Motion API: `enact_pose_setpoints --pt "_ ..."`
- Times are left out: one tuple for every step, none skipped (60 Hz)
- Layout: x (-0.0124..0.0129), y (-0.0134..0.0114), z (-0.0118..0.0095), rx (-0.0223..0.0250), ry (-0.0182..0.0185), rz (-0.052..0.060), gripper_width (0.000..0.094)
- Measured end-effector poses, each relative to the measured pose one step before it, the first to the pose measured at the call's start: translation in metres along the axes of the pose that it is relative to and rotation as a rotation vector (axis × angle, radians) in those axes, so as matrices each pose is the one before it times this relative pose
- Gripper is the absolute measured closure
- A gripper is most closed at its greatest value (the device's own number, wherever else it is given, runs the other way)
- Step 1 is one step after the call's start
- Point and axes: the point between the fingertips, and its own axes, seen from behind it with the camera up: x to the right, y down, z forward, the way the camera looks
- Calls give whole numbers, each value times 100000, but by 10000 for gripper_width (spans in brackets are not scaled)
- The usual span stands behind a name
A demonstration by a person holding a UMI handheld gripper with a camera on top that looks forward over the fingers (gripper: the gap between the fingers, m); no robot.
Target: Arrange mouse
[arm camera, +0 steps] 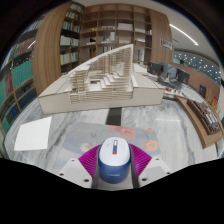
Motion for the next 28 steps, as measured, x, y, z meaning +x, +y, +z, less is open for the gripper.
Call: enact_pose_setpoints --pt "54 169 166 -672 200 -622 453" --pt "-10 -106 76 209 -45 612 441" --pt "-16 -88 27 -224 -99 782 415" --pt "-51 30 85 -1209 -378 418 405" --pt "-13 216 -99 -1787 -693 -2 399" --pt "60 98 -130 -1188 -518 174 376" --pt "33 -18 -216 -722 -858 206 280" --pt "43 -112 -304 -311 -806 457 209" --pt "131 -274 -345 539 -535 974 168" --pt "204 -321 -422 979 -309 1312 126" --pt "247 -327 -477 1125 -246 1386 85" --pt "255 -279 -530 874 -323 1076 43" --pt "149 -65 -544 483 -1060 621 95" --pt "114 -99 -635 396 -1123 654 108" --pt "180 -12 -707 204 -1020 690 108" --pt "144 -16 -738 332 -1119 814 109" --pt "105 -20 -790 546 -1358 824 106" --pt "100 -18 -833 705 -1494 740 105" --pt "153 68 -841 631 -1324 660 103" --pt "172 121 -871 576 -1015 602 103" --pt "334 222 -888 211 -842 522 98" --pt "424 310 -930 54 -604 486 95" --pt "535 429 -881 -64 -467 418 93" --pt "594 468 -848 -157 -73 497 93" --pt "680 504 -826 -148 283 610 93" --pt "750 516 -807 -54 355 614 93" --pt "801 553 -744 -4 490 543 94" --pt "809 544 -705 58 480 488 101"
